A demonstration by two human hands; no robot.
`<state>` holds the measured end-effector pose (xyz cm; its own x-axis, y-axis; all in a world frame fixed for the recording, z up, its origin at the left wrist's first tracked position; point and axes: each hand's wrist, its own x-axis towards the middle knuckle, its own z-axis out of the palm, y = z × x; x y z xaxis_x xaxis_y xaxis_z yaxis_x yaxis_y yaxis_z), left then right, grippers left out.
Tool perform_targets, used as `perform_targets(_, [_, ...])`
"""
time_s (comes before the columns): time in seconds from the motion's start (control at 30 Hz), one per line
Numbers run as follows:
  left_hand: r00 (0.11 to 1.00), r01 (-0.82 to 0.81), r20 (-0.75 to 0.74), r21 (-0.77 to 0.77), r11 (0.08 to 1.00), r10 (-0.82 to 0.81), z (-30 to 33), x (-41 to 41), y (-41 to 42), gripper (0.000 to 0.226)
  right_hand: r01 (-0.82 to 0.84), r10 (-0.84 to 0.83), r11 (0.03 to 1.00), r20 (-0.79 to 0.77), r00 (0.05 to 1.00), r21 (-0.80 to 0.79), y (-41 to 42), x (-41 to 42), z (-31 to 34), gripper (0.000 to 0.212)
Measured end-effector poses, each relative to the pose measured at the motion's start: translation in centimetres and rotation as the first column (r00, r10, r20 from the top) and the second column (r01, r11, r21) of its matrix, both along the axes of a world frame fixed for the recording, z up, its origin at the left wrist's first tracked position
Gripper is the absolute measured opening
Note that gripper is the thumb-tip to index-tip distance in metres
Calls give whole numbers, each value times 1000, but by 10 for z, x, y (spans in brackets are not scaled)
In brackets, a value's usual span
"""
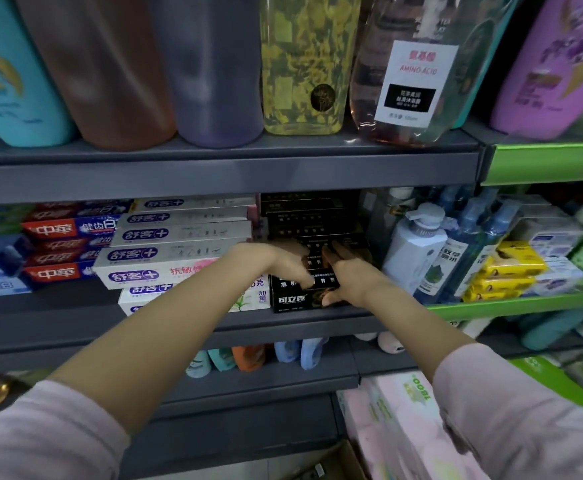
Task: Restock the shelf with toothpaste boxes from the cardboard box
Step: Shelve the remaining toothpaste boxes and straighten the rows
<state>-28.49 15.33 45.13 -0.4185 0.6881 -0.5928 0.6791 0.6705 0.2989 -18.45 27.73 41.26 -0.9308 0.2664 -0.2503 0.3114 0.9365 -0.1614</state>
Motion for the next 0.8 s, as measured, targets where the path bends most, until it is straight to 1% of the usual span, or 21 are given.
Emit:
perform_targets(0.03, [997,42,-59,-43,998,-45,-4,0,-2,52,0,0,1000,1,1000,4,-1,0,0,107])
perform_targets(0.07, [987,68,-145,-30,997,-72,-8,2,-3,59,1,-1,1000,-2,1000,9,-1,1,1,106])
perform_targets(0.13, [943,105,-325,87,991,-72,-14,9,-5,61,12,-11,1000,-12,1000,22,-3,3,3,105])
perform_targets(0.17, [923,114,-382,140,984,-52,-15,14,-8,58,19,-18,1000,-18,1000,24,-5,4,3,104])
perform_targets(0.23, [905,91,-425,219,971,11,-17,27,-15,50,27,-26,999,-50,998,17,-11,11,6,99])
perform_targets(0.33, [876,58,-468,336,940,113,-14,52,-34,47,10,-17,999,-172,985,-40,-24,34,10,84])
perform_targets(0.4, [868,3,-438,474,880,233,-11,72,-49,43,11,-36,995,-266,963,-96,-34,57,12,67])
perform_targets(0.47, [873,-100,-330,599,794,359,-9,94,-65,35,38,-85,988,-320,944,-151,-44,82,15,51])
perform_targets(0.5, [873,-156,-268,636,756,406,-9,104,-72,32,51,-105,984,-326,939,-171,-49,93,15,45])
perform_targets(0.57, [867,-261,-176,637,726,466,-13,123,-86,28,65,-123,979,-309,943,-193,-58,113,14,37])
perform_targets(0.63, [851,-341,-135,592,731,507,-23,139,-99,26,69,-129,973,-276,953,-218,-67,131,6,31])
perform_targets(0.7, [840,-398,-106,546,737,532,-39,158,-114,22,95,-151,964,-216,965,-247,-79,152,-7,27])
perform_targets(0.8, [828,-478,-32,482,734,560,-74,193,-138,19,158,-197,939,-100,975,-306,-101,195,-35,26])
